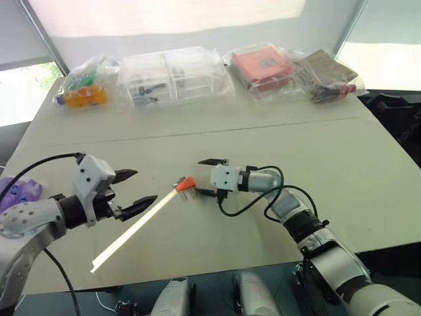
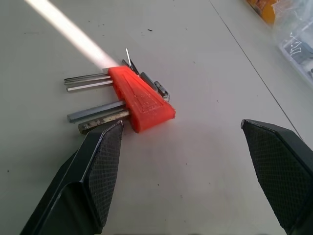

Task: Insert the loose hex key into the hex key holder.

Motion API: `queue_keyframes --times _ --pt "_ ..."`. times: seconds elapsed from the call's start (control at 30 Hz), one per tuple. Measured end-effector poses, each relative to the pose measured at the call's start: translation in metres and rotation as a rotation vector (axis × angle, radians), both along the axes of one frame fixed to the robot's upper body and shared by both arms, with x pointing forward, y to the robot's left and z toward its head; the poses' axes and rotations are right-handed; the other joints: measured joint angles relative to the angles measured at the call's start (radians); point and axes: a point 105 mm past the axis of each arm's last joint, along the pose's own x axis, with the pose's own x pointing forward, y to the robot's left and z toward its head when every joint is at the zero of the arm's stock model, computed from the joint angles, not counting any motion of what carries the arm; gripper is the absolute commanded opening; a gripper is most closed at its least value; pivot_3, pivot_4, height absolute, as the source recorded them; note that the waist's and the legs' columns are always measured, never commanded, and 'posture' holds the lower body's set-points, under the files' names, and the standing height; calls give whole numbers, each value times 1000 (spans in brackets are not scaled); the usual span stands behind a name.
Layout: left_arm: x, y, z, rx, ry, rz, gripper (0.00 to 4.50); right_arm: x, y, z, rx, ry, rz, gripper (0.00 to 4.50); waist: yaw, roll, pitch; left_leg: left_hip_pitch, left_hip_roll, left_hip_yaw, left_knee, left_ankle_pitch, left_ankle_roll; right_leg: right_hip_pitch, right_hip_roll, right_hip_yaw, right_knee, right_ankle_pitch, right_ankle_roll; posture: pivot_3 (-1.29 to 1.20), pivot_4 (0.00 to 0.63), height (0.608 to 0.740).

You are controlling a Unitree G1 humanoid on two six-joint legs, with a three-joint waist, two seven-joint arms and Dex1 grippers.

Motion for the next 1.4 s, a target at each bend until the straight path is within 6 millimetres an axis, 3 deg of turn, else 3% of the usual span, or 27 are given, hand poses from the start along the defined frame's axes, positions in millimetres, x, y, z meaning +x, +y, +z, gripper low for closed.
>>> queue_keyframes --times 0.13,0.33,1.0,1.03,1.1,1.23,1.4 --pt "1 1 0 1 -3 10 4439 -6 14 -3 15 30 29 4022 -2 0 0 0 0 0 0 0 0 0 0 0 0 0 0 0 150 740" --pt "1 1 -1 0 -13 21 4439 -3 19 -5 -5 56 46 4022 -2 0 0 1 0 0 0 0 0 0 0 0 0 0 0 0 150 740" --pt "2 -1 -2 0 -35 44 4439 12 17 -7 -158 248 56 4022 11 1 -2 17 -1 -1 -2 -3 6 17 0 -1 -2 0 0 0 150 740" --pt "2 -1 -2 0 -36 44 4500 12 17 -7 -161 251 57 3417 11 1 -2 17 -1 -1 -2 -3 6 17 0 -1 -2 0 0 0 150 740" --pt "2 -1 -2 1 -36 45 4500 12 17 -8 -167 255 62 2857 11 1 -2 17 -1 -1 -2 -3 6 17 0 -1 -2 0 0 0 150 740" --pt "3 -1 -1 4 -44 46 4500 11 17 -10 -175 263 63 1027 11 1 -2 17 -1 -2 -2 -3 6 17 0 -1 -1 0 0 0 150 740" --pt "5 -1 2 9 -56 44 4500 13 16 -10 -166 261 49 1030 11 1 -2 17 -1 -2 -2 -3 6 18 0 -1 -1 0 0 0 150 740"
